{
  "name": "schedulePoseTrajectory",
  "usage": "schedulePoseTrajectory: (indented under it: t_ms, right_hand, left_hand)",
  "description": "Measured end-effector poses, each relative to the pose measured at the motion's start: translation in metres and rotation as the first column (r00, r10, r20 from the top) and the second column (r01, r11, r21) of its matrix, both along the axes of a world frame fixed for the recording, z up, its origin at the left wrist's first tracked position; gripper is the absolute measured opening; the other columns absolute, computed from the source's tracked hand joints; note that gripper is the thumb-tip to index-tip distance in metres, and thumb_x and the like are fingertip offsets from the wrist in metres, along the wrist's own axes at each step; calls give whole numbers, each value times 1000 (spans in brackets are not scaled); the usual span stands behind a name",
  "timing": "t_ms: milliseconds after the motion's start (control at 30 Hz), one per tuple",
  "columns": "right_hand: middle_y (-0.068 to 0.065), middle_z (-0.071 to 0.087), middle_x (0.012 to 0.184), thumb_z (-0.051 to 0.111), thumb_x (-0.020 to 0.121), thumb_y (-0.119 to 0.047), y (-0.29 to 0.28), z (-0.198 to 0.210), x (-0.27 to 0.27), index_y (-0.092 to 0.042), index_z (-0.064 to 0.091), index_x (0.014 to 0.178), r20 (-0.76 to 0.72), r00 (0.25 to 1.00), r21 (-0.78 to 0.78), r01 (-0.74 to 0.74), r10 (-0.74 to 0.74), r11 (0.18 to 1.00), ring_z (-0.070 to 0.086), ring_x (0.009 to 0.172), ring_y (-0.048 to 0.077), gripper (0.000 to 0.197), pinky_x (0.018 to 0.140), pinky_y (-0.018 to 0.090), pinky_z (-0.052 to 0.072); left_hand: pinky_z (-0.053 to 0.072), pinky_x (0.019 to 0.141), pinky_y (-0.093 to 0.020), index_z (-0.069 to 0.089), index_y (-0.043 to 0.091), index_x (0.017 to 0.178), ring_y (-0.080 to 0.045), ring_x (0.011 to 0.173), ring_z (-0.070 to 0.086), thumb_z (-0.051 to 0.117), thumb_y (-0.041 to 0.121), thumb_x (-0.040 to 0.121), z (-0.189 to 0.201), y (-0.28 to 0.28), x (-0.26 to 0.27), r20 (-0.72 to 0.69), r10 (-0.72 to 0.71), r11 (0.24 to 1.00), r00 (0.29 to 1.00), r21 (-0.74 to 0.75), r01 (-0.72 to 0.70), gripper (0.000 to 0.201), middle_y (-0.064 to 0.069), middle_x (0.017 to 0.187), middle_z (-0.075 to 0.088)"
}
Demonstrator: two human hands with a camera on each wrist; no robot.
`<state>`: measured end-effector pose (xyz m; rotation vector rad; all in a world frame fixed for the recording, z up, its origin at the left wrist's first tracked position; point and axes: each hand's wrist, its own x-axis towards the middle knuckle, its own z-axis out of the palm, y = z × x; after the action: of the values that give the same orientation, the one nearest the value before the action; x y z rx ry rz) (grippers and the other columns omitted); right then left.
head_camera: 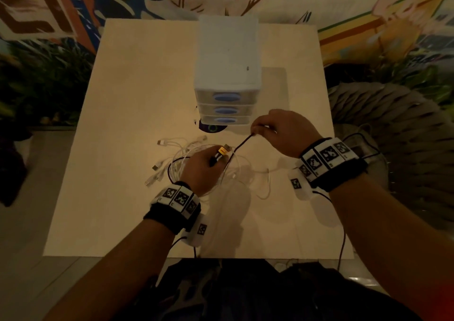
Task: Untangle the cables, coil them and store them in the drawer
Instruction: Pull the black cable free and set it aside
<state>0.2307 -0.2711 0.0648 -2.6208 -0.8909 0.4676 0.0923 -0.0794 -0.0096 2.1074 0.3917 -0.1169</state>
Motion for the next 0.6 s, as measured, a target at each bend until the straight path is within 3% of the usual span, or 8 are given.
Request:
schedulePoseTrajectory:
  t_ms: [133,233,300,400,467,600]
  right_hand:
    - [-11,40,75,47,103,-41,4,-11,-2,-30,72,111,-13,1000,22,7,-7,1000,48,84,17,29,74,31,35]
    - [-7,43,78,47,102,-41,6,-17,-1,-30,73,111,-40,999,49,14,-12,999,52,85,19,29,74,32,38]
    - [-10,39,75,48,103,-40,7,-20,2,-29,73,111,-45,999,53,15,-12,998,50,83,19,29,73,31,36]
    - [-5,43,82,47,103,-39,4,-25,7,-29,73,110,-2,999,9,55,-55,998,56,89,25,29,74,32,38]
    - [-4,45,86,46,103,-39,2,-27,7,-30,72,110,18,997,-9,78,-77,997,58,92,27,29,73,31,37]
    - [-7,44,83,47,103,-40,8,-28,0,-30,72,110,-27,1000,-7,11,-12,1000,55,89,23,28,73,30,36]
  left_hand:
    - [53,75,-32,73,31,99,-9,80,67,61,42,96,1,-7,3,-20,-79,996,997,-34,78,16,7,86,73]
    - [46,65,-20,69,30,92,-2,70,60,65,34,95,1,-9,3,14,-105,993,994,-45,106,7,12,78,68]
    - [48,74,-19,69,34,92,-1,81,62,64,33,95,-2,-7,3,43,-120,987,992,-100,124,6,15,85,68]
    - [50,96,-27,73,35,109,-7,111,63,64,23,96,-5,-3,3,82,-71,978,994,-191,86,20,8,113,71]
    - [49,97,-21,74,28,112,-2,112,62,66,15,96,-2,-2,2,135,-39,981,990,-185,64,21,5,116,71]
    - [46,92,-11,75,28,105,12,105,62,75,16,90,6,-3,2,106,-19,975,994,-217,41,19,16,109,71]
